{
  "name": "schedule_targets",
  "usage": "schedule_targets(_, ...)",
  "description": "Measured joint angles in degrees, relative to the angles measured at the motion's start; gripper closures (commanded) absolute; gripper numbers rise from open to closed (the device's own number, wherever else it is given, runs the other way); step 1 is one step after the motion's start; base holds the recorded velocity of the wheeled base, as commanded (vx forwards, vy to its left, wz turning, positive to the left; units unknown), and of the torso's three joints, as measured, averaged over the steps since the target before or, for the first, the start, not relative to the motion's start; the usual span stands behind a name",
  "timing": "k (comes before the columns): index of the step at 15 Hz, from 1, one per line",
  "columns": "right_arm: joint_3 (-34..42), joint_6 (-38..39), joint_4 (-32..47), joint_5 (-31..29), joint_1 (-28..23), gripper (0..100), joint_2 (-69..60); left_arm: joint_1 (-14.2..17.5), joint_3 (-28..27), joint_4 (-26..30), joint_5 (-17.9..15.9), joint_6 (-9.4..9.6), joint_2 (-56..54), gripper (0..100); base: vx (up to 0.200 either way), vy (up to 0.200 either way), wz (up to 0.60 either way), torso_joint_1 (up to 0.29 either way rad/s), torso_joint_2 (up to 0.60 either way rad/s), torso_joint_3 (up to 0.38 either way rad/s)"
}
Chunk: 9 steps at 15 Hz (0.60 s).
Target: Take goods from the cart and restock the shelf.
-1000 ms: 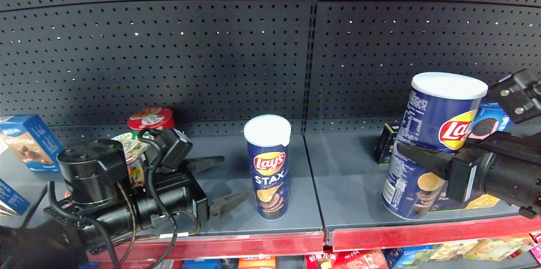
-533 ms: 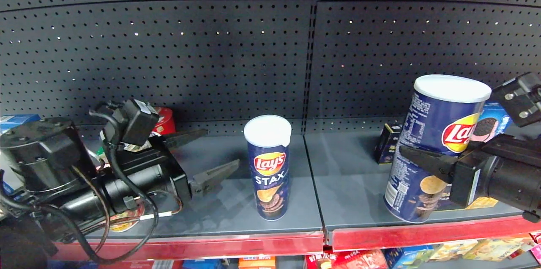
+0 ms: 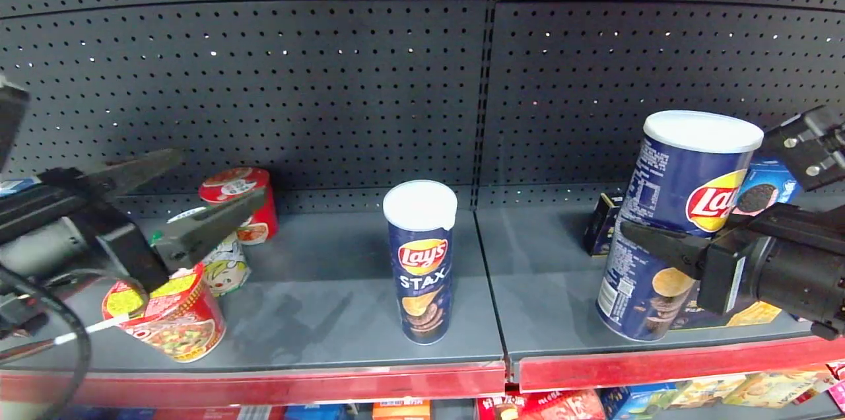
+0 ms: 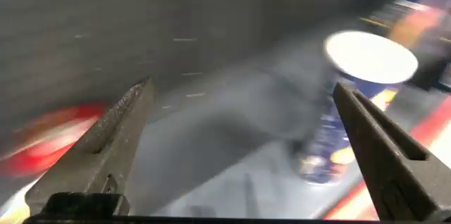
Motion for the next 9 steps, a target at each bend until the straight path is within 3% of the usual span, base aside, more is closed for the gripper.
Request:
schedule_targets(3,-1.50,0.00,-0.09,0.00,-0.09,100,1.11,1.88,1.13,7.31,12.00,-0.13,-10.84,0,0.000,0.000,0.00,0.000,0.00,0.000)
schedule_targets(7,-2.54,0.02,-0.71,0.00,-0.13,100,2.56,6.64,12.36,10.85,15.81,-2.36,-25.11,0,0.000,0.000,0.00,0.000,0.00,0.000)
schedule_targets(9,-2.76,0.00,-0.84,0.07,-0.28,100,2.99,8.47,18.44,15.14,17.77,-2.96,-34.02,0,0.000,0.000,0.00,0.000,0.00,0.000)
